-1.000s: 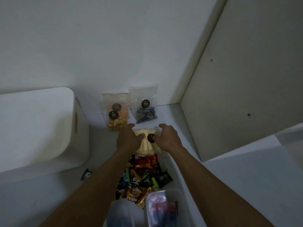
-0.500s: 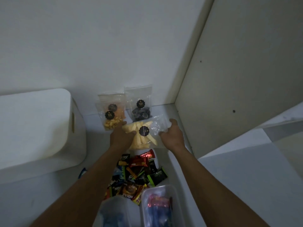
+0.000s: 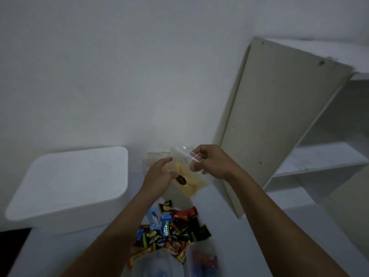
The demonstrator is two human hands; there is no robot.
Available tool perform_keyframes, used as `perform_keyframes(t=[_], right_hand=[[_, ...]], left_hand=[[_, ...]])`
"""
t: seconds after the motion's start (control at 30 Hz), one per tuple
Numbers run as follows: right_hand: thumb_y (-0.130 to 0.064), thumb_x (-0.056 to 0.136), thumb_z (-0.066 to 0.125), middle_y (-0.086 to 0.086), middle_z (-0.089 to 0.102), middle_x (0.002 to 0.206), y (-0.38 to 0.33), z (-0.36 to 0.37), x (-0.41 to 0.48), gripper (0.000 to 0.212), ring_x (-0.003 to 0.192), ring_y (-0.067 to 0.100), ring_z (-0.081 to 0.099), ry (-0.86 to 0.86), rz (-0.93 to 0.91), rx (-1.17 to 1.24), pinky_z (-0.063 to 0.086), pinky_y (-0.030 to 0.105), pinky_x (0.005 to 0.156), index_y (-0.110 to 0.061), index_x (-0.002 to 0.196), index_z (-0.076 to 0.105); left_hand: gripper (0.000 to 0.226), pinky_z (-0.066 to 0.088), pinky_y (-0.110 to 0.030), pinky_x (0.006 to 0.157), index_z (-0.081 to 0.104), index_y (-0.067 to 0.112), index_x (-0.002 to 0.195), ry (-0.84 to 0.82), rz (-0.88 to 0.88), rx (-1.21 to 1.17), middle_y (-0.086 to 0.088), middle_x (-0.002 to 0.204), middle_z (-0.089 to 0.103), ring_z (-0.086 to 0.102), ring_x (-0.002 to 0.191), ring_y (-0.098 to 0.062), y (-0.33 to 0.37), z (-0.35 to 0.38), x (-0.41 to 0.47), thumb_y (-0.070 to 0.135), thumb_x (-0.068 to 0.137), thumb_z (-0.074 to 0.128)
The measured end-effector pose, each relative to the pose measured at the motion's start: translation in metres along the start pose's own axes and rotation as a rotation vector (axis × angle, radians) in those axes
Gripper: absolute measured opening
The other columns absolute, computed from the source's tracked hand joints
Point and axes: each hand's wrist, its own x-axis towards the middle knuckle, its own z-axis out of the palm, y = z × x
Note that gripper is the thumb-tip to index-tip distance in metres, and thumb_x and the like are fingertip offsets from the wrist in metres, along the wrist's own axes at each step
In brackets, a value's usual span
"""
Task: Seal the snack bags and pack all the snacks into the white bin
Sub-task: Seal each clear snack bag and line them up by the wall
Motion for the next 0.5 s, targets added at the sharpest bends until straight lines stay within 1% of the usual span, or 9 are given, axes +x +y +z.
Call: perform_keyframes(t=[0.03, 0.1, 0.17, 0.2, 0.27, 0.33, 0.4, 0.43, 0.5], right_hand=[[0.002, 0.077, 0.075, 0.010, 0.075, 0.092, -0.012, -0.003, -0.007, 0.027, 0.081, 0.020, 0.071, -0.015, -0.028, -0.046, 0.052, 0.027, 0.062, -0.016, 0.096, 0.066], [0.002, 0.077, 0.073, 0.007, 0.076, 0.087, -0.032, -0.009, -0.017, 0.025, 0.083, 0.023, 0.073, -0.017, -0.080, -0.112, 0.051, 0.027, 0.062, -0.014, 0.095, 0.066], [0.000, 0.077, 0.074, 0.007, 0.077, 0.084, -0.050, -0.016, -0.025, 0.023, 0.081, 0.022, 0.073, 0.004, -0.128, -0.143, 0.050, 0.028, 0.062, -0.012, 0.094, 0.067], [-0.004, 0.075, 0.078, 0.007, 0.076, 0.084, -0.057, -0.019, -0.029, 0.023, 0.077, 0.021, 0.072, 0.024, -0.151, -0.145, 0.050, 0.028, 0.062, -0.012, 0.094, 0.067], [-0.015, 0.071, 0.086, 0.009, 0.075, 0.085, -0.068, -0.028, -0.036, 0.026, 0.071, 0.016, 0.068, 0.075, -0.188, -0.125, 0.051, 0.028, 0.061, -0.013, 0.091, 0.069], [-0.024, 0.075, 0.084, 0.006, 0.075, 0.084, -0.075, -0.036, -0.041, 0.021, 0.071, 0.011, 0.068, 0.106, -0.238, -0.063, 0.054, 0.027, 0.062, -0.013, 0.088, 0.072], [-0.021, 0.083, 0.078, 0.002, 0.075, 0.082, -0.082, -0.044, -0.047, 0.012, 0.072, 0.009, 0.068, 0.104, -0.288, 0.040, 0.056, 0.028, 0.066, -0.011, 0.088, 0.074], [-0.018, 0.085, 0.076, 0.001, 0.075, 0.080, -0.087, -0.047, -0.049, 0.009, 0.072, 0.009, 0.068, 0.099, -0.306, 0.073, 0.056, 0.029, 0.067, -0.009, 0.087, 0.074], [-0.013, 0.085, 0.075, 0.001, 0.075, 0.077, -0.095, -0.054, -0.055, 0.006, 0.070, 0.010, 0.067, 0.092, -0.334, 0.081, 0.054, 0.029, 0.067, -0.007, 0.084, 0.075]], left_hand=[[0.047, 0.050, -0.049, 0.098, 0.062, 0.035, 0.120, 0.003, 0.072, -0.024, -0.001, 0.130, 0.061, 0.059, 0.117, -0.021, 0.011, -0.004, -0.008, 0.025, 0.076, 0.074], [0.025, 0.055, -0.044, 0.093, 0.069, 0.027, 0.108, 0.026, 0.210, -0.045, 0.001, 0.112, 0.071, 0.067, 0.104, -0.016, 0.033, -0.013, -0.022, 0.023, 0.083, 0.073], [0.007, 0.056, -0.036, 0.087, 0.073, 0.022, 0.094, 0.063, 0.315, -0.025, 0.004, 0.095, 0.075, 0.070, 0.093, -0.014, 0.054, -0.021, -0.034, 0.022, 0.087, 0.071], [0.004, 0.055, -0.034, 0.083, 0.074, 0.021, 0.089, 0.093, 0.346, -0.019, 0.003, 0.089, 0.075, 0.070, 0.089, -0.014, 0.064, -0.025, -0.040, 0.022, 0.088, 0.071], [0.006, 0.058, -0.032, 0.077, 0.076, 0.017, 0.084, 0.147, 0.345, -0.084, -0.001, 0.085, 0.075, 0.071, 0.085, -0.018, 0.081, -0.031, -0.050, 0.020, 0.087, 0.072], [0.008, 0.059, -0.029, 0.070, 0.075, 0.009, 0.085, 0.163, 0.314, -0.227, -0.010, 0.085, 0.075, 0.072, 0.084, -0.023, 0.094, -0.035, -0.058, 0.016, 0.088, 0.072], [0.011, 0.058, -0.027, 0.064, 0.073, 0.004, 0.088, 0.146, 0.294, -0.299, -0.012, 0.086, 0.075, 0.072, 0.082, -0.023, 0.105, -0.037, -0.065, 0.015, 0.089, 0.070], [0.013, 0.059, -0.029, 0.065, 0.072, 0.003, 0.090, 0.132, 0.289, -0.317, -0.011, 0.086, 0.074, 0.072, 0.082, -0.022, 0.112, -0.036, -0.068, 0.016, 0.089, 0.070], [0.016, 0.062, -0.036, 0.072, 0.072, 0.004, 0.094, 0.100, 0.307, -0.325, -0.009, 0.089, 0.074, 0.073, 0.082, -0.021, 0.124, -0.034, -0.076, 0.019, 0.088, 0.071]])
